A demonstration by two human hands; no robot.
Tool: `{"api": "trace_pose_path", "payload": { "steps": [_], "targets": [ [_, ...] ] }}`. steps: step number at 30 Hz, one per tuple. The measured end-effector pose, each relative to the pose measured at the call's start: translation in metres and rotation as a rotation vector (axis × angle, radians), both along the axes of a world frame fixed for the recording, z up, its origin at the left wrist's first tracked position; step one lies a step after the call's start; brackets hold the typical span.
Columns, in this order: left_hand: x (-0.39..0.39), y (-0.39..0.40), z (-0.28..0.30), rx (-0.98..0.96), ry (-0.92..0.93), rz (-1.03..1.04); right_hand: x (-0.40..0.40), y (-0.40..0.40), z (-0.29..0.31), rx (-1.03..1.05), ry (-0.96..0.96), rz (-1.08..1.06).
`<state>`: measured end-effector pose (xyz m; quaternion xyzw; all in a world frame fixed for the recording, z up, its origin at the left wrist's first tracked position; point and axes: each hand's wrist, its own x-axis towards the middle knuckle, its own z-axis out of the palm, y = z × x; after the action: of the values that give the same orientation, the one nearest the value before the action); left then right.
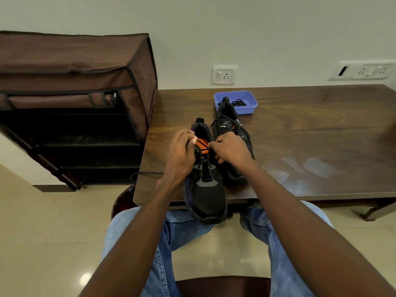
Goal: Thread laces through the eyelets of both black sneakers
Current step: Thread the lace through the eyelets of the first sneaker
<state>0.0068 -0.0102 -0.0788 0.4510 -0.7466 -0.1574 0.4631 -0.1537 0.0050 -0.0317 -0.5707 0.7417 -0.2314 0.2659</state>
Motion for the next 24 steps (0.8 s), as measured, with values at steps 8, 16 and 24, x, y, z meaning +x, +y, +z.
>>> {"api": "trace_pose_path", "payload": {
  "steps": [8, 16, 24],
  "targets": [
    [0.057, -0.003, 0.016, 0.271, 0.258, 0.789, 0.005, 0.007, 0.002, -0.020, -0.037, -0.032],
    [0.009, 0.007, 0.020, 0.511, 0.077, 0.280, 0.013, 0.013, 0.001, -0.093, 0.031, 0.049],
    [0.010, -0.012, 0.031, 0.714, 0.035, 0.174, 0.010, 0.012, -0.001, -0.173, 0.005, 0.059]
  ]
}}
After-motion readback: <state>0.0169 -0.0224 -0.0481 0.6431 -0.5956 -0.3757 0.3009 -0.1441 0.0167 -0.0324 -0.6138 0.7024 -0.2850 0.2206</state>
